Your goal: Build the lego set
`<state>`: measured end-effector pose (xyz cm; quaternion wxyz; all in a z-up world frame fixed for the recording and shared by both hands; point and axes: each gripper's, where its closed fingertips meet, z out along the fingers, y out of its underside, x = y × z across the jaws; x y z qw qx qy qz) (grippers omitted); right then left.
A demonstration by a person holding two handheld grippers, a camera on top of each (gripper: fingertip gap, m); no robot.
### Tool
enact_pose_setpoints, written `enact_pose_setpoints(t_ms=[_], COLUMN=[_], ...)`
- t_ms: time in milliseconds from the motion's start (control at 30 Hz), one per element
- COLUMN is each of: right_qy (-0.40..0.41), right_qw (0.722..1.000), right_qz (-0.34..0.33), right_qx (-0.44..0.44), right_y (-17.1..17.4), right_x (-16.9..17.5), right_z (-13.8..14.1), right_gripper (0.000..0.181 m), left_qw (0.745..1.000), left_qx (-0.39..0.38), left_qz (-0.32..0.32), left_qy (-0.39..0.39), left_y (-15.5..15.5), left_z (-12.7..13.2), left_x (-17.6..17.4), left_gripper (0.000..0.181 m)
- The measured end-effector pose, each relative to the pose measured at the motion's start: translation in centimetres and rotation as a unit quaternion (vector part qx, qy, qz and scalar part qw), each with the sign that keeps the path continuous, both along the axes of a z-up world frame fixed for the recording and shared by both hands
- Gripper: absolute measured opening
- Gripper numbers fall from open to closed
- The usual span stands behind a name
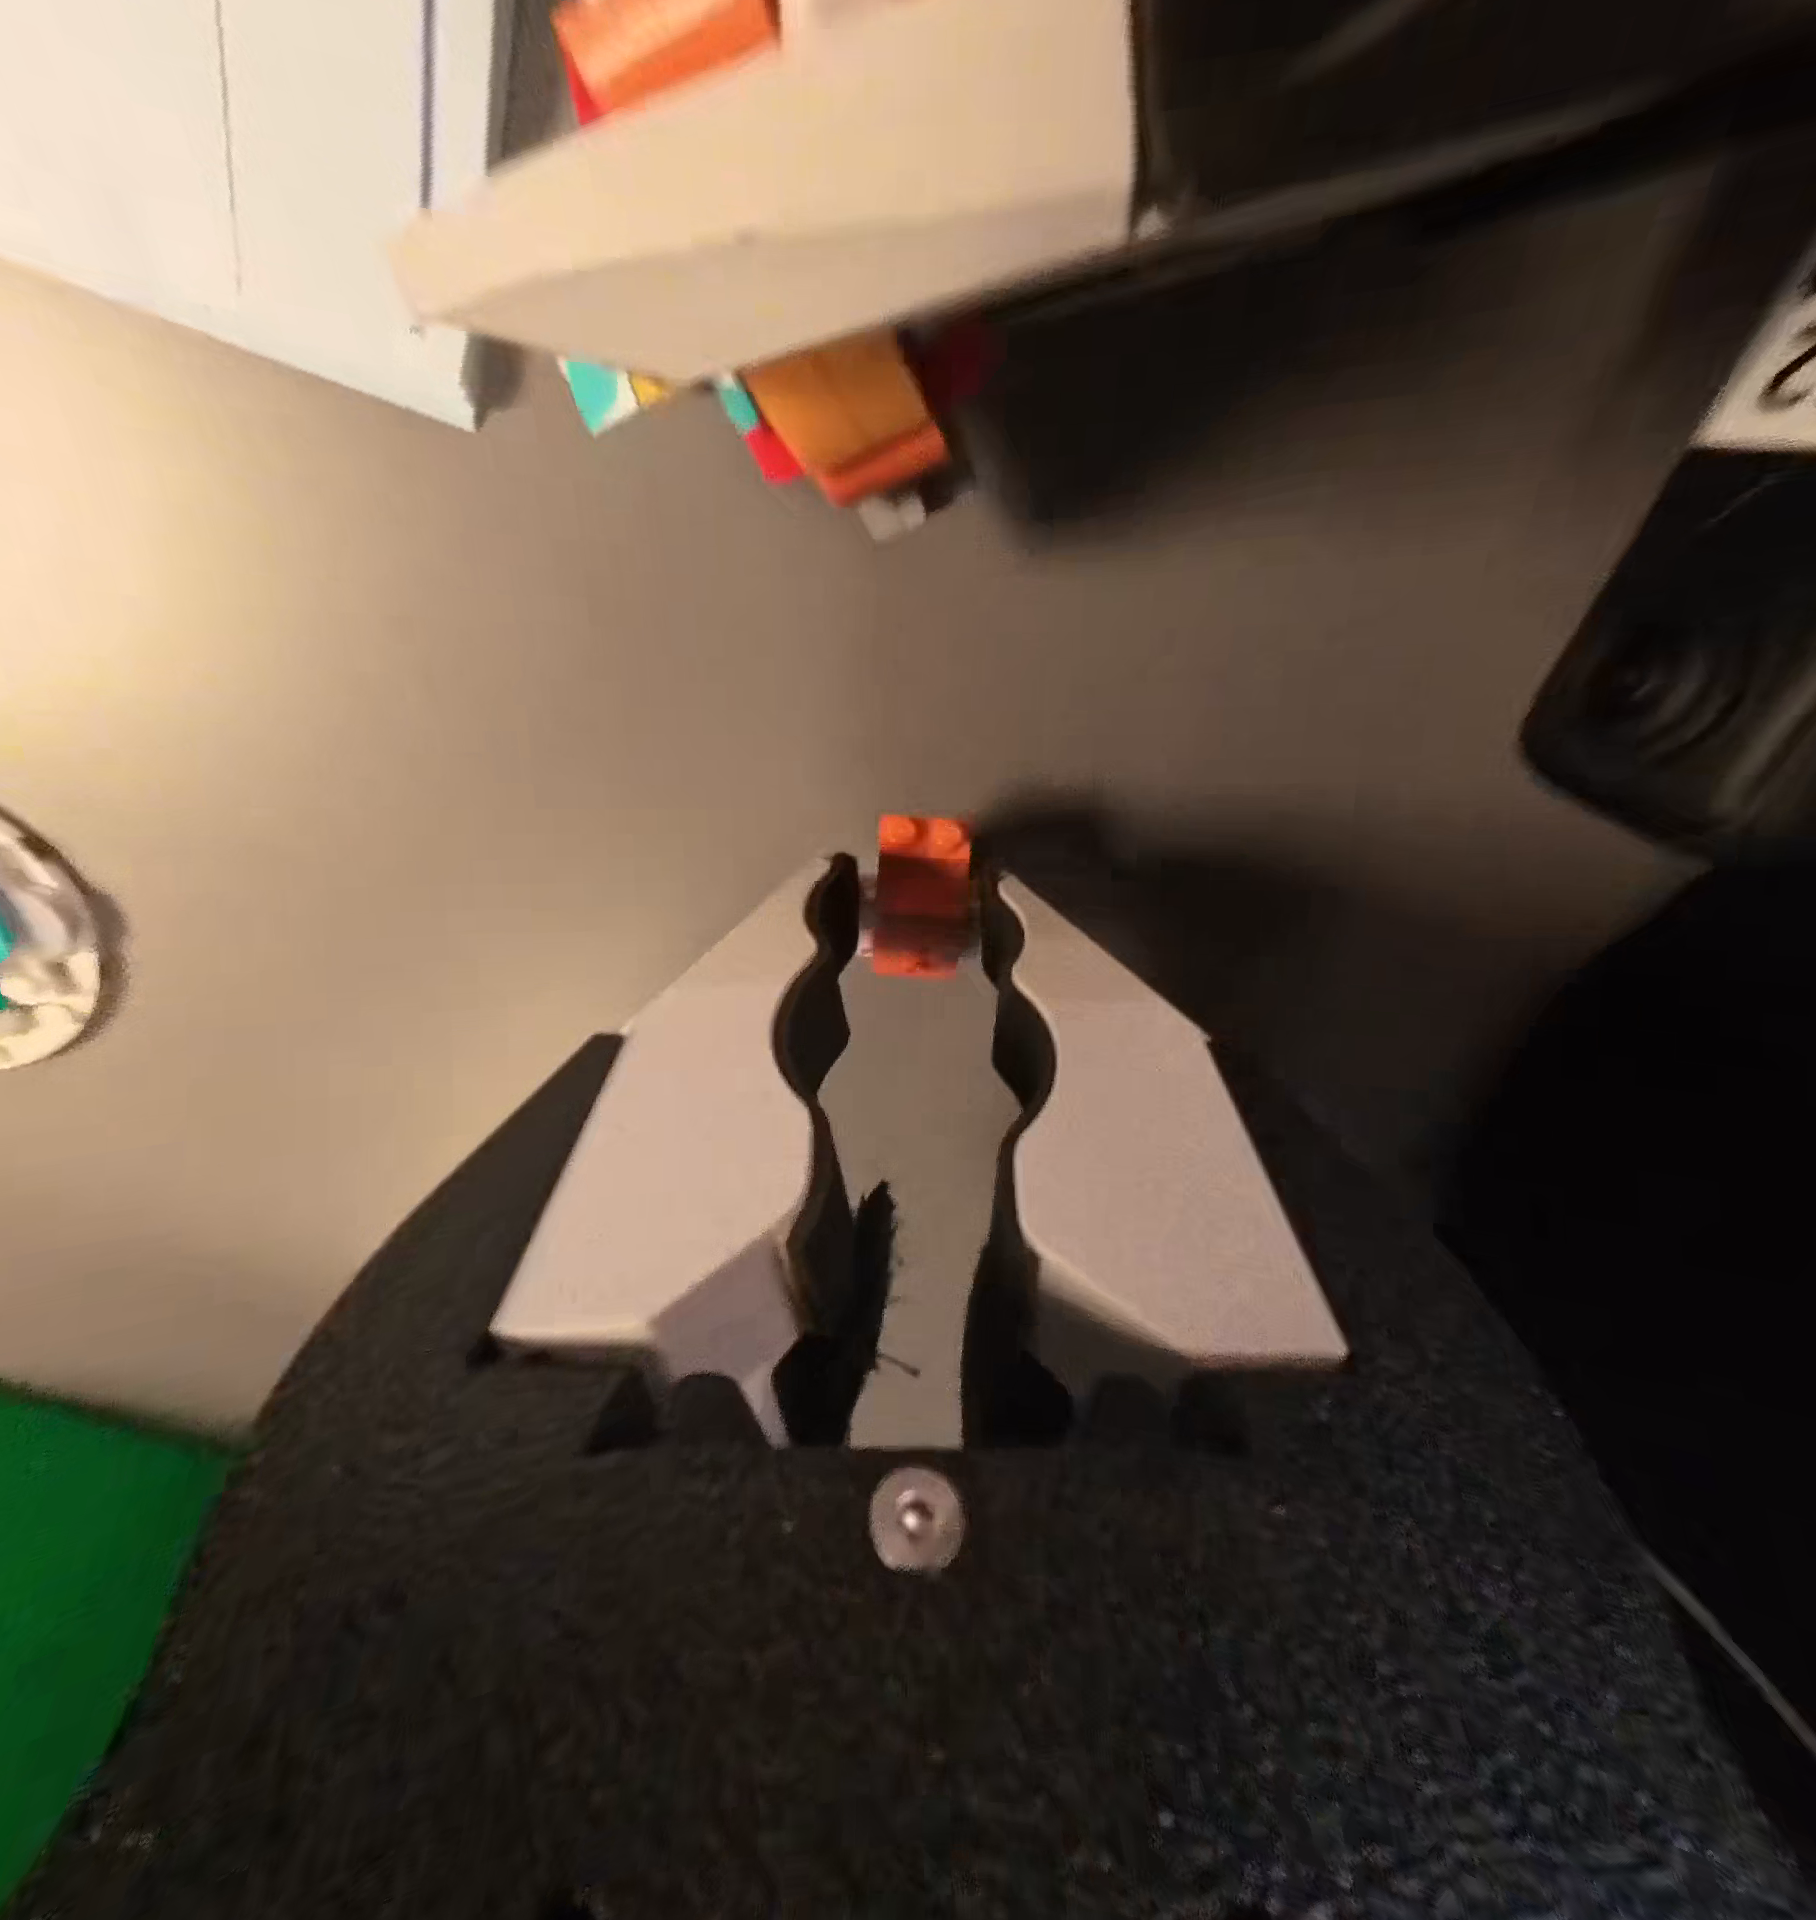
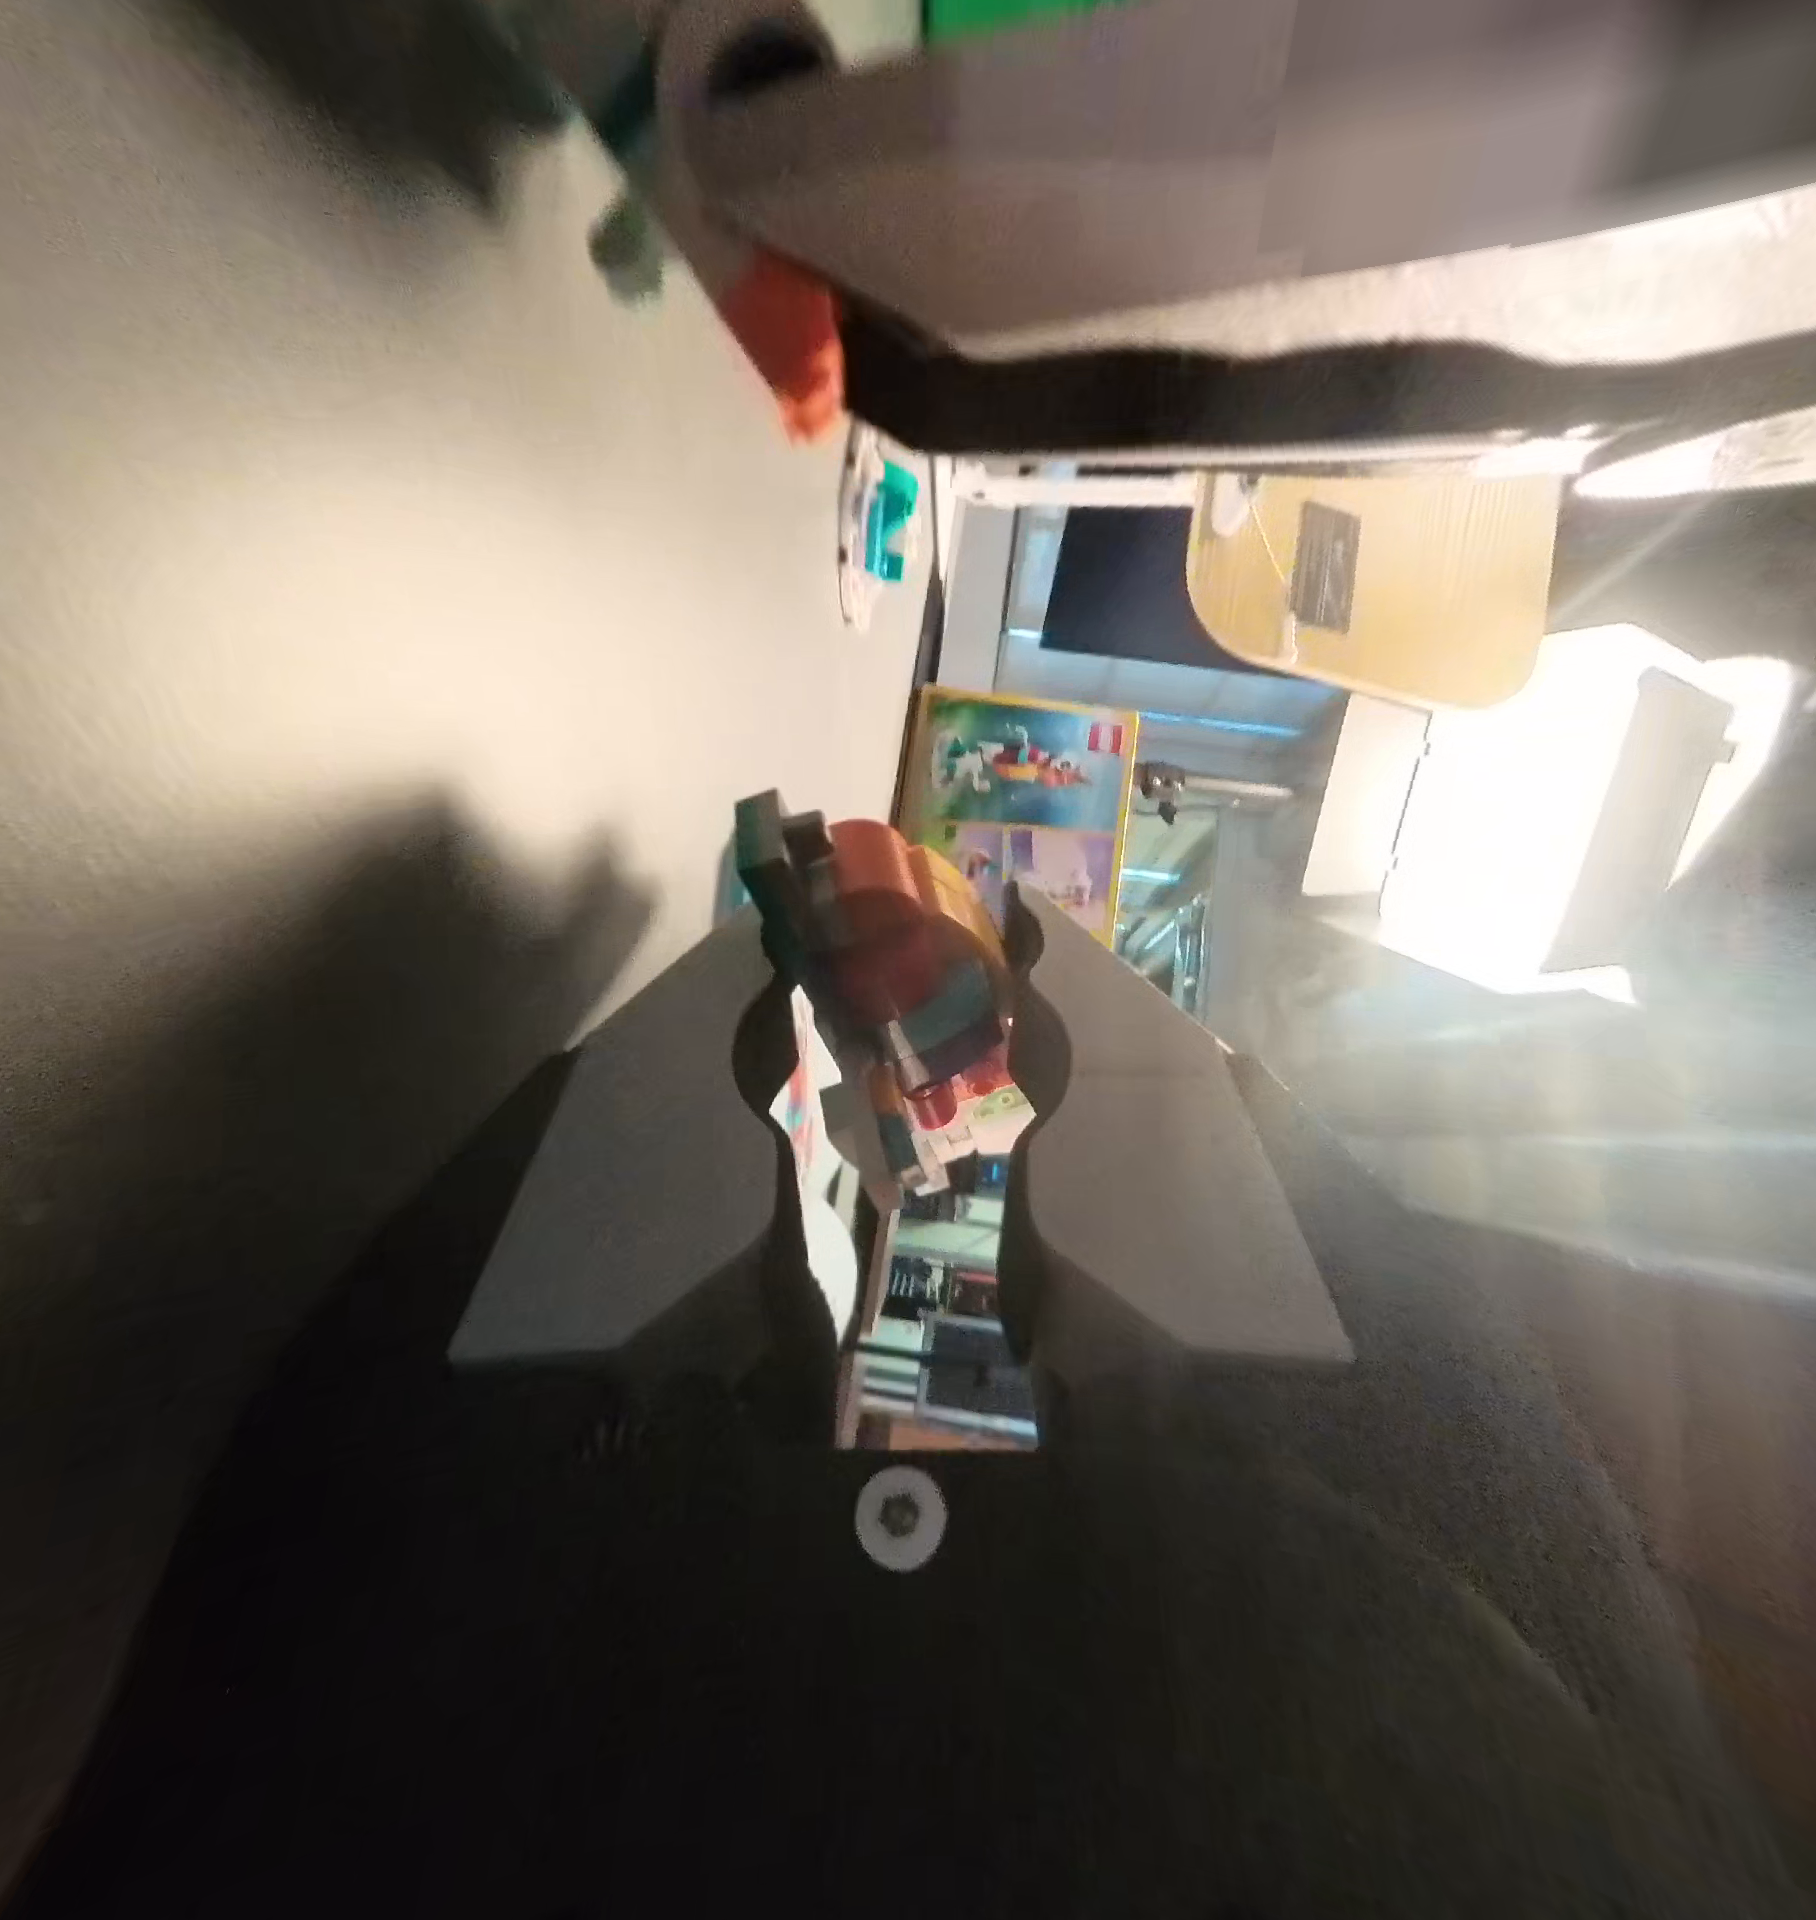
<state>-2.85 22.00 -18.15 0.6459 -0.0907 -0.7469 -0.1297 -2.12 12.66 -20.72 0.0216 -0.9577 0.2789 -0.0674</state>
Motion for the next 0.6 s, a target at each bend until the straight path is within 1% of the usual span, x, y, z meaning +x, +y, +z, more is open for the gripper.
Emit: enact_pose_setpoints(t_ms=[100,200,267,333,400,600], right_qy=[-0.001,-0.008,-0.01,-0.011,-0.013,-0.014], right_qw=[1.0,1.0,1.0,1.0,0.999,0.999], right_qz=[-0.015,-0.024,-0.023,-0.022,-0.021,-0.018], right_qx=[-0.001,-0.006,-0.013,-0.016,-0.024,-0.032], right_y=[1.6,2.6,2.6,2.5,2.4,2.0], right_x=[0.4,0.2,0.2,0.3,0.3,0.3], right_z=[0.0,-0.4,-0.5,-0.6,-0.7,-0.8], right_gripper=[0.036,0.036,0.036,0.036,0.036,0.036], left_qw=[0.998,0.997,0.998,0.999,0.999,0.997], left_qx=[-0.035,-0.05,-0.054,-0.046,-0.031,0.022], left_qz=[-0.033,-0.038,-0.034,-0.025,-0.011,0.023], left_qy=[0.033,0.033,0.028,0.014,-0.009,-0.072], left_y=[0.6,1.2,1.2,1.2,1.1,0.4], left_z=[-0.3,-0.8,-0.9,-0.9,-0.5,0.0], left_x=[-0.3,-0.2,-0.3,-0.4,-0.4,-0.4], left_gripper=[0.021,0.022,0.026,0.033,0.036,0.035])
